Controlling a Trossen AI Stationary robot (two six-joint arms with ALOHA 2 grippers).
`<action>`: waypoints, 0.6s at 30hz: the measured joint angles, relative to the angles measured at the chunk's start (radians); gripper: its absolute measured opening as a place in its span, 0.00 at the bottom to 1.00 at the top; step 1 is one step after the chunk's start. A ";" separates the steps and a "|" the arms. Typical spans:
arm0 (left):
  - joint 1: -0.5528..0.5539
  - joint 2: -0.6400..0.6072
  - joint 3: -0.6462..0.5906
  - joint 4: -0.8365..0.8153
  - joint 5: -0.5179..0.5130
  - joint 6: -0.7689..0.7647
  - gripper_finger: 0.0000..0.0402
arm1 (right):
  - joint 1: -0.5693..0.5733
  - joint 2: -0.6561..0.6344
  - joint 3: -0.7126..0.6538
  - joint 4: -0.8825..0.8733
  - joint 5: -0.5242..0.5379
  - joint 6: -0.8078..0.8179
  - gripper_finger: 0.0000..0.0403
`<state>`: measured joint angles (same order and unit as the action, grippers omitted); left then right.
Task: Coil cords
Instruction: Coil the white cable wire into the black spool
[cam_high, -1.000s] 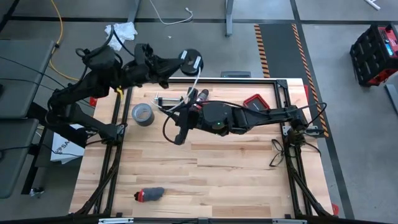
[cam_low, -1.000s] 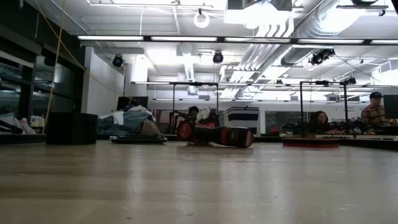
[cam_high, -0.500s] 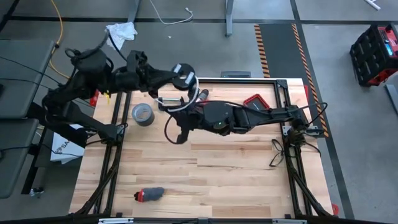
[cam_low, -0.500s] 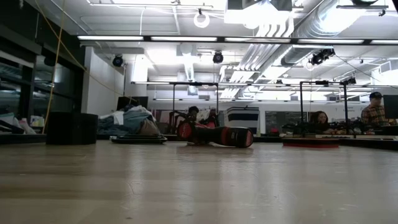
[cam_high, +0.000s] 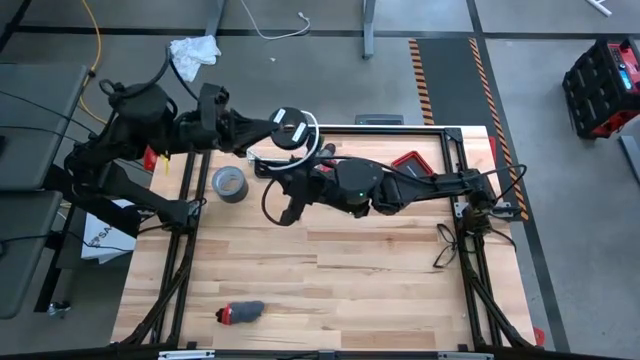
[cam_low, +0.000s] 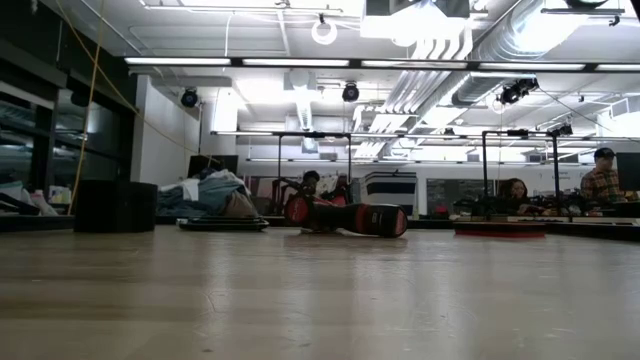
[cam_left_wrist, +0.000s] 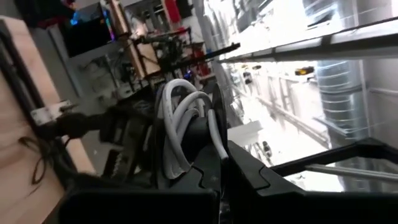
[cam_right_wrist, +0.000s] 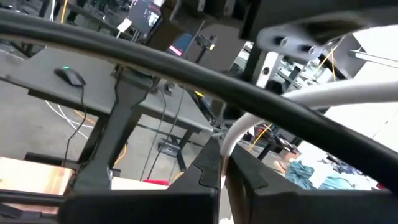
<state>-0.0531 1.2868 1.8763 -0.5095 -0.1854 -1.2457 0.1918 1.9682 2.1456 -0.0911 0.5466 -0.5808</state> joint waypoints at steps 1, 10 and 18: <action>0.004 0.000 0.000 0.010 0.000 0.000 0.00 | -0.002 0.000 0.000 -0.001 0.001 0.005 0.00; 0.007 0.002 0.000 0.072 -0.039 0.009 0.00 | -0.024 0.035 0.001 0.039 -0.015 0.022 0.00; 0.005 0.009 0.000 0.054 -0.002 -0.014 0.00 | -0.040 0.036 0.000 0.111 0.029 -0.050 0.00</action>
<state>-0.0479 1.2957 1.8763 -0.4557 -0.1873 -1.2601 0.1520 2.0045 2.1456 0.0200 0.5756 -0.6303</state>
